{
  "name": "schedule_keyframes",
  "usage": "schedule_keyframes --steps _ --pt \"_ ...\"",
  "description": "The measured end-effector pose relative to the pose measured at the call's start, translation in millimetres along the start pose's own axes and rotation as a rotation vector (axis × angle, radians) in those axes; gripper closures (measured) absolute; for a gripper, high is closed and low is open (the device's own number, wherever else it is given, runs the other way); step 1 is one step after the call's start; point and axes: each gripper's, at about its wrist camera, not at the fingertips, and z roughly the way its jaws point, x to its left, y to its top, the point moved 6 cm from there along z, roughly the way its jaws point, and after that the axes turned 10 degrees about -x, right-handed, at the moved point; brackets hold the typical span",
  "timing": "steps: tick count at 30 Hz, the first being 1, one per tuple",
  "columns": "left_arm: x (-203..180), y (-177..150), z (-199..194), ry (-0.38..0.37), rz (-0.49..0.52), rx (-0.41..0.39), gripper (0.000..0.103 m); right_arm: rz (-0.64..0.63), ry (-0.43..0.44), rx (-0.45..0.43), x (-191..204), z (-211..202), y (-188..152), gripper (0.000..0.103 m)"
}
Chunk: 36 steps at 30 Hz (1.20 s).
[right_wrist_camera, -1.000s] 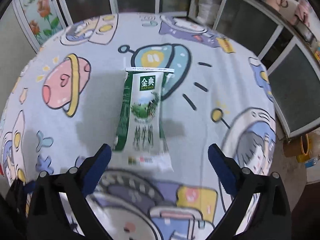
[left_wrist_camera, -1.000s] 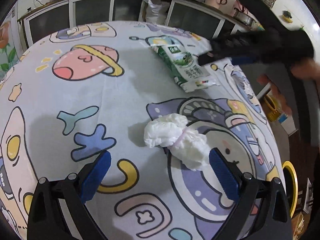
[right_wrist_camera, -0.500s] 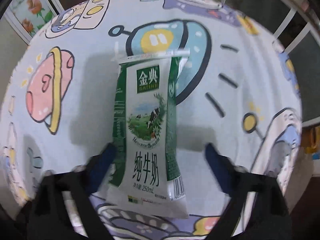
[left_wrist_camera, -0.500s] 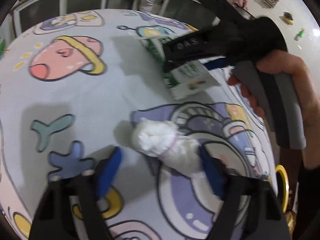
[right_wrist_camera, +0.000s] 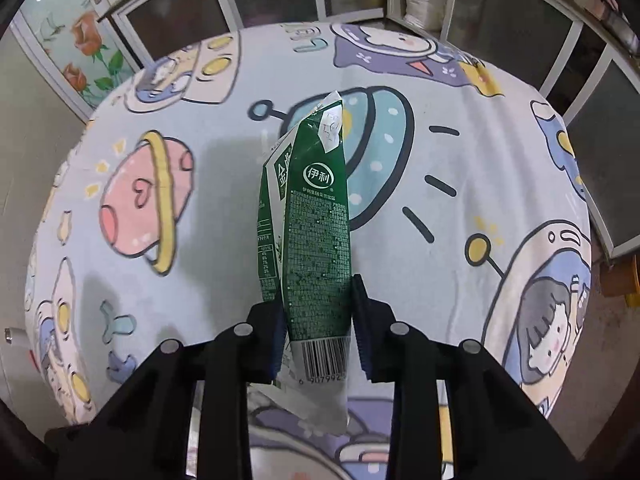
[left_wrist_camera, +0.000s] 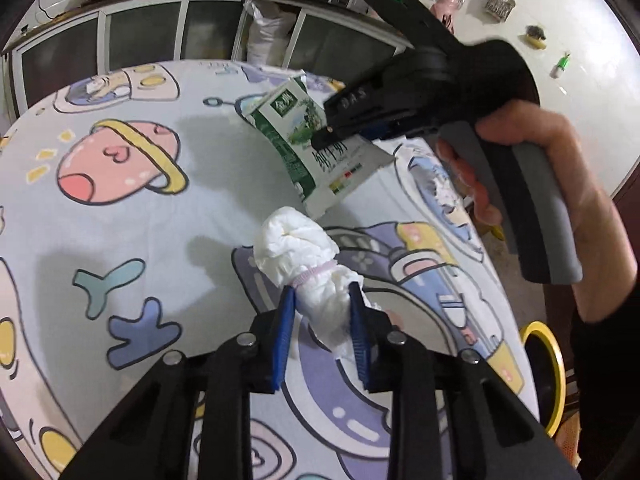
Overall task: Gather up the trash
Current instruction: 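Carry the tissue bundle and milk carton over the bin and open both tools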
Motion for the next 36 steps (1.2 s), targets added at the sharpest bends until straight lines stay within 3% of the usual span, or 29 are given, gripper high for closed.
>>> schedule_keyframes --steps 9,19,36 --pt "2 -3 -40 -0.008 0.007 -0.038 0.079 0.059 -0.015 -0.048 -7 -44 -19 0.074" --pt "-15 -27 -75 -0.024 0.030 -0.051 0.078 0.164 -0.058 -0.056 -47 -90 -84 0.074" --pt "-151 -22 -102 -0.160 0.225 -0.110 0.078 0.329 -0.225 -0.231 -159 -256 -172 0.074"
